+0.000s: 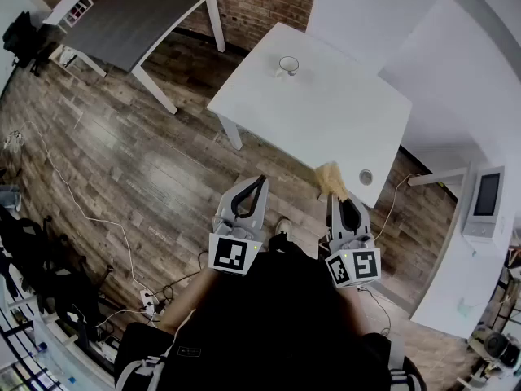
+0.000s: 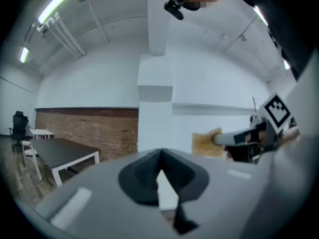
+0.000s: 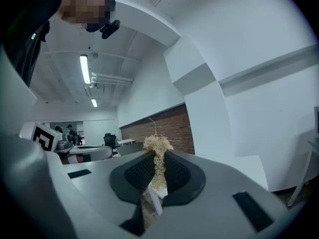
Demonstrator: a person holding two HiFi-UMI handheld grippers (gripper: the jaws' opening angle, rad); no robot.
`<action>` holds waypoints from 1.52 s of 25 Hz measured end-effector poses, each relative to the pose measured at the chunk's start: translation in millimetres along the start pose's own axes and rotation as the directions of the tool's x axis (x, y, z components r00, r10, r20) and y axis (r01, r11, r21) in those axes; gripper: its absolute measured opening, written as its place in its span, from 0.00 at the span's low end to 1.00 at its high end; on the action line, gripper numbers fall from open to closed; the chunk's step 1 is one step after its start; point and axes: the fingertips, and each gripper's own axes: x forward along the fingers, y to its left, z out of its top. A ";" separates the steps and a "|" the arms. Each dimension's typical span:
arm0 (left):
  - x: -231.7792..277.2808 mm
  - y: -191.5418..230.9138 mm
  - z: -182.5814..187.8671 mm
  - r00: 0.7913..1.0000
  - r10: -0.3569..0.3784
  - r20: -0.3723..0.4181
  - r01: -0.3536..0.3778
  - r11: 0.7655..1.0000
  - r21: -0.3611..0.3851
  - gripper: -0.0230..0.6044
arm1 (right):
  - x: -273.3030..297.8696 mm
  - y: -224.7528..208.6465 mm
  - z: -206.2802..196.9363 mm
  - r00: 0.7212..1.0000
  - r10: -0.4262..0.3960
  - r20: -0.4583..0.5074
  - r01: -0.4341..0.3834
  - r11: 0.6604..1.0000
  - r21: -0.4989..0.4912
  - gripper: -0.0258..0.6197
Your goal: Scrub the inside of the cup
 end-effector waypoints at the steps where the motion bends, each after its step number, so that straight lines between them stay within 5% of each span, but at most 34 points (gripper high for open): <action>1: -0.1 -1.0 -0.4 1.000 0.000 0.001 0.000 1.000 0.001 0.04 | -0.6 -0.5 -0.7 1.000 0.000 0.000 0.000 1.000 0.000 0.09; 16: 13.8 -16.6 2.3 1.000 0.030 0.002 -0.030 0.999 0.012 0.04 | -4.1 -22.9 9.8 0.999 0.021 0.038 -0.022 1.000 0.015 0.09; 29: 42.5 -37.5 -0.6 0.989 0.144 -0.022 -0.145 0.989 -0.007 0.04 | 9.3 -71.0 18.3 0.992 0.124 0.039 -0.124 0.992 -0.016 0.09; 38: 70.1 -10.8 -6.0 0.984 0.169 -0.046 -0.170 0.986 0.000 0.04 | 46.4 -78.8 20.7 0.991 0.126 0.040 -0.126 0.992 0.005 0.09</action>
